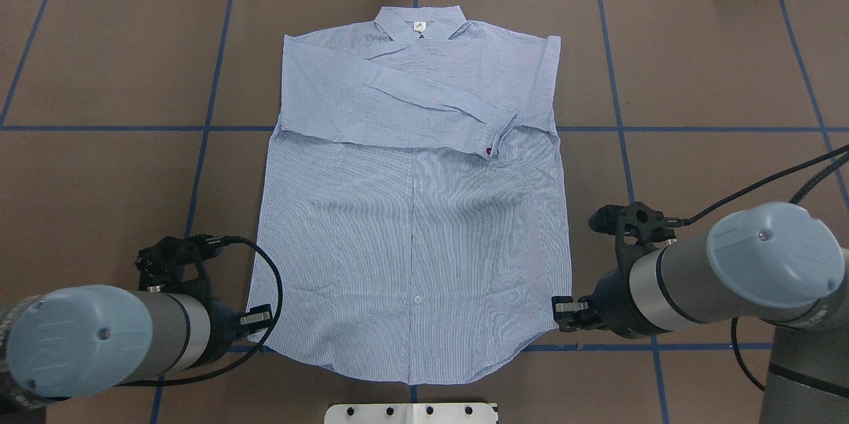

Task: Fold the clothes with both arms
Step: 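Lift the hem with both grippers and carry it toward the collar, then lay the hem edge at the collar with both grippers and release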

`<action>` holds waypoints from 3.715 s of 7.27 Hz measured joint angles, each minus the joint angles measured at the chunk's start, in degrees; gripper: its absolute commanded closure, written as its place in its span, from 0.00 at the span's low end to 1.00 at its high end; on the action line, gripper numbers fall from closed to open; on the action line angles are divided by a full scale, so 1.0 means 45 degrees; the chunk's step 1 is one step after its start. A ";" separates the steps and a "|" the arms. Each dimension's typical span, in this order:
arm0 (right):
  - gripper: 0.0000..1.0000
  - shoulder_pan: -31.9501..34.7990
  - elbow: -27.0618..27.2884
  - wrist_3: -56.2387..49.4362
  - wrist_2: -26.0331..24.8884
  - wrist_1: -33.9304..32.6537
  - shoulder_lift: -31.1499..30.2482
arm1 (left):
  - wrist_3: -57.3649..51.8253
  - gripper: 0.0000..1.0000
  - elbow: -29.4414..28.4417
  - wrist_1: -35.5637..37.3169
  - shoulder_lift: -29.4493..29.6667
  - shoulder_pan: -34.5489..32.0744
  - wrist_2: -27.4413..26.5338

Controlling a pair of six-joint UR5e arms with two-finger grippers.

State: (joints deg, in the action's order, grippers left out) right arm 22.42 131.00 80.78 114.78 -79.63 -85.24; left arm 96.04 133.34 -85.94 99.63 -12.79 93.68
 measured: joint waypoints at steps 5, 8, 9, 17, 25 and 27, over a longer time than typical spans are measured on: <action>1.00 0.1340 0.0701 -0.0070 0.3255 -0.0024 -0.0289 | -0.0006 1.00 0.1664 0.1857 0.0007 0.0588 0.1236; 1.00 0.1230 0.0668 -0.0153 0.4143 -0.0026 -0.0831 | 0.0109 1.00 0.1842 0.2180 0.0044 0.1294 0.1600; 1.00 0.1291 0.0572 -0.0205 0.4162 -0.0003 -0.0831 | 0.0094 1.00 0.1783 0.2184 0.0126 0.1288 0.1649; 1.00 0.4681 -0.2239 -0.0567 0.3728 0.2067 0.0465 | -0.2138 1.00 -0.0740 0.2138 0.1780 -0.3536 0.2309; 1.00 0.5939 -0.4322 -0.0566 0.3708 0.2010 0.3165 | -0.2201 1.00 -0.2140 0.1971 0.2808 -0.5314 0.2893; 1.00 0.6470 -0.5294 -0.0965 0.3699 0.2064 0.3884 | -0.2612 1.00 -0.2855 0.1295 0.2916 -0.5977 0.2907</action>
State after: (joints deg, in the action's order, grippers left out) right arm 51.54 107.18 76.44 131.43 -70.34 -67.76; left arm 84.29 120.49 -80.11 112.76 -39.68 106.76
